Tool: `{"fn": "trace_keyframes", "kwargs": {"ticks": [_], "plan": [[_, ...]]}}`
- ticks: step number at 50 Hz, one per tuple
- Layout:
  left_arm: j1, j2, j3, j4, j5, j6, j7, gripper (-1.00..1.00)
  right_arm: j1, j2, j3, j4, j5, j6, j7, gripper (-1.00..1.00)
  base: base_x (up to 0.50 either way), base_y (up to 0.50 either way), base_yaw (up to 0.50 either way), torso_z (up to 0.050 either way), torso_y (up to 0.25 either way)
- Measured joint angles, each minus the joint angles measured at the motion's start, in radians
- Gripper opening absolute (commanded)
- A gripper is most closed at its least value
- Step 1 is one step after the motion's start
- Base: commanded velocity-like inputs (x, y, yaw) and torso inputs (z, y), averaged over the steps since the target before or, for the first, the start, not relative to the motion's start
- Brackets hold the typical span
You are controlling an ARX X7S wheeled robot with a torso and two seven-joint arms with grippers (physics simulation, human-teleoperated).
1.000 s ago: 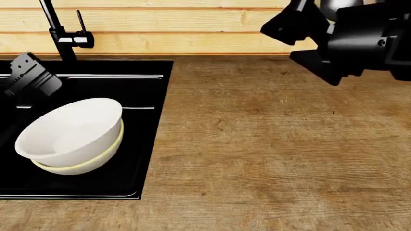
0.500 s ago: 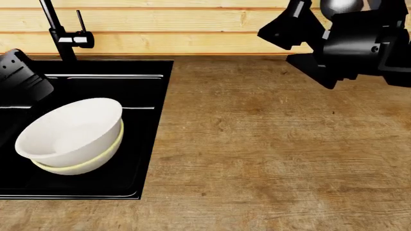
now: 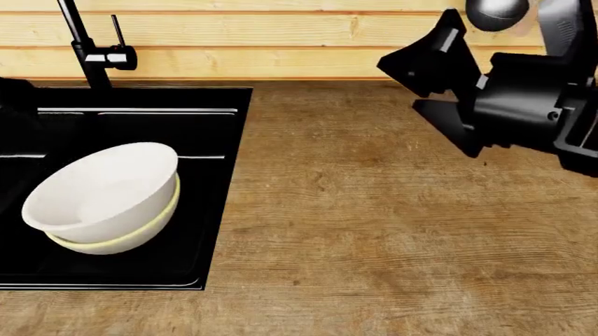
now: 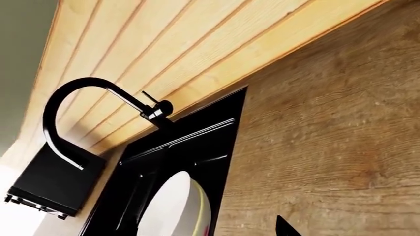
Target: Stack the bowls in the sink.
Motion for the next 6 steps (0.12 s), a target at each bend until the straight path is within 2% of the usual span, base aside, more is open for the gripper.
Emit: {"fn": "trace_keyframes", "kwargs": {"ticks": [6], "plan": [[0.072,-0.054,-0.052,0.051,-0.004,0.060,0.034,1.00,-0.075,0.034,0.040,-0.094,0.015,-0.073,-0.007,1.00,0.00,0.00,0.00,0.000,0.000]]}}
